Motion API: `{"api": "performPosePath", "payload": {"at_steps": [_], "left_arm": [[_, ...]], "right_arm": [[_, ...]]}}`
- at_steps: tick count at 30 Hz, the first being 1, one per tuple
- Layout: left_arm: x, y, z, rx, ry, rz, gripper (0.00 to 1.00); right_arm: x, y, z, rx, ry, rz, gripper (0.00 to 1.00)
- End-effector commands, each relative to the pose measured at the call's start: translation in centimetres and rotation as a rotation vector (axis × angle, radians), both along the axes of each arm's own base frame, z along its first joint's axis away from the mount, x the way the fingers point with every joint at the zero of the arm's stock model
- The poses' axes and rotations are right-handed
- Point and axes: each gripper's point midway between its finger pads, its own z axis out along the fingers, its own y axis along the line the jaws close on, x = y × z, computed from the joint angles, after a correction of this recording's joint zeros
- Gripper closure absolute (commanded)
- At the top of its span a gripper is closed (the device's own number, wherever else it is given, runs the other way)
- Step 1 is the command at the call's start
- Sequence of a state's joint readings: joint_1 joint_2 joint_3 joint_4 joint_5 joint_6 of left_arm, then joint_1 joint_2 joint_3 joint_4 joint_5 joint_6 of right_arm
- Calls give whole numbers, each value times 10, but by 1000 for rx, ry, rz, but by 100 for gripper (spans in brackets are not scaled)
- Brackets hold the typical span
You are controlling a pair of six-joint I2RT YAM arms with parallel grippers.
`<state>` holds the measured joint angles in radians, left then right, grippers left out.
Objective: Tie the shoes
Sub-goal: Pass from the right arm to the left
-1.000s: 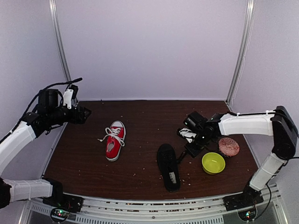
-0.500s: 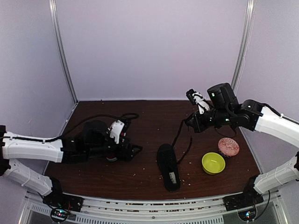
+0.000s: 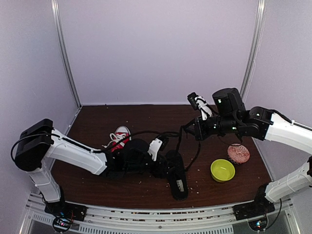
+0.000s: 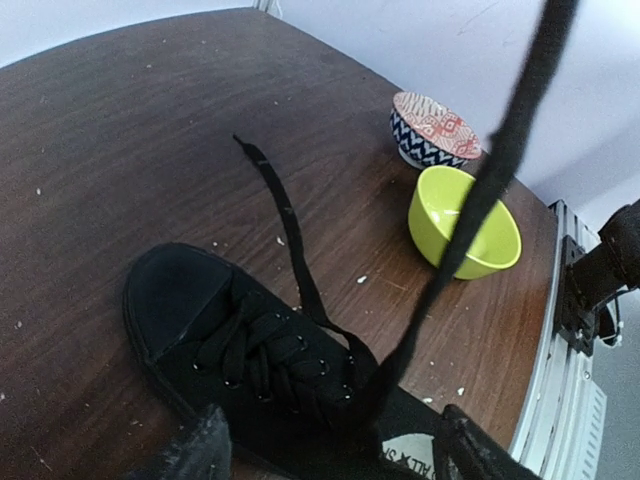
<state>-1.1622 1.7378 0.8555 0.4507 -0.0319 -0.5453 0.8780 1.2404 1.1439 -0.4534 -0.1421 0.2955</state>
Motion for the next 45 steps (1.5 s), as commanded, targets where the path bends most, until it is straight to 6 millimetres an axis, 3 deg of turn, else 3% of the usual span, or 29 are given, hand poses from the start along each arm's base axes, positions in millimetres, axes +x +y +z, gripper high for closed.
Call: {"api": "performPosePath", "payload": {"at_steps": [1, 6, 13, 18, 27, 28, 30, 33, 37, 39, 43, 45], "left_arm": [[11, -18, 20, -111, -25, 30, 42], [10, -27, 10, -114, -15, 17, 65], [14, -25, 9, -126, -11, 49, 100], [11, -9, 18, -185, 25, 93, 100], [-7, 4, 2, -183, 123, 74, 100], [-8, 5, 0, -179, 132, 78, 100], [-8, 4, -2, -165, 145, 77, 100], [-9, 1, -4, -143, 159, 69, 100], [-10, -1, -1, -146, 163, 65, 100], [-10, -2, -1, -139, 169, 62, 100], [-11, -6, 1, -137, 176, 49, 100], [-11, -5, 2, -140, 176, 50, 100]], "right_arm": [[1, 6, 10, 43, -11, -2, 100], [3, 6, 9, 46, -5, -14, 100], [12, 10, 1, 33, 1, -48, 100], [32, 17, -24, -28, 28, -117, 100], [58, 71, -86, -105, 126, -129, 100], [59, 75, -88, -107, 132, -122, 93], [61, 75, -92, -125, 136, -132, 65], [65, 59, -94, -171, 127, -188, 40], [70, 12, -98, -207, 133, -316, 27], [72, -15, -109, -214, 169, -386, 24], [69, -74, -149, -311, 251, -545, 24], [66, -94, -165, -360, 292, -608, 25]]}}
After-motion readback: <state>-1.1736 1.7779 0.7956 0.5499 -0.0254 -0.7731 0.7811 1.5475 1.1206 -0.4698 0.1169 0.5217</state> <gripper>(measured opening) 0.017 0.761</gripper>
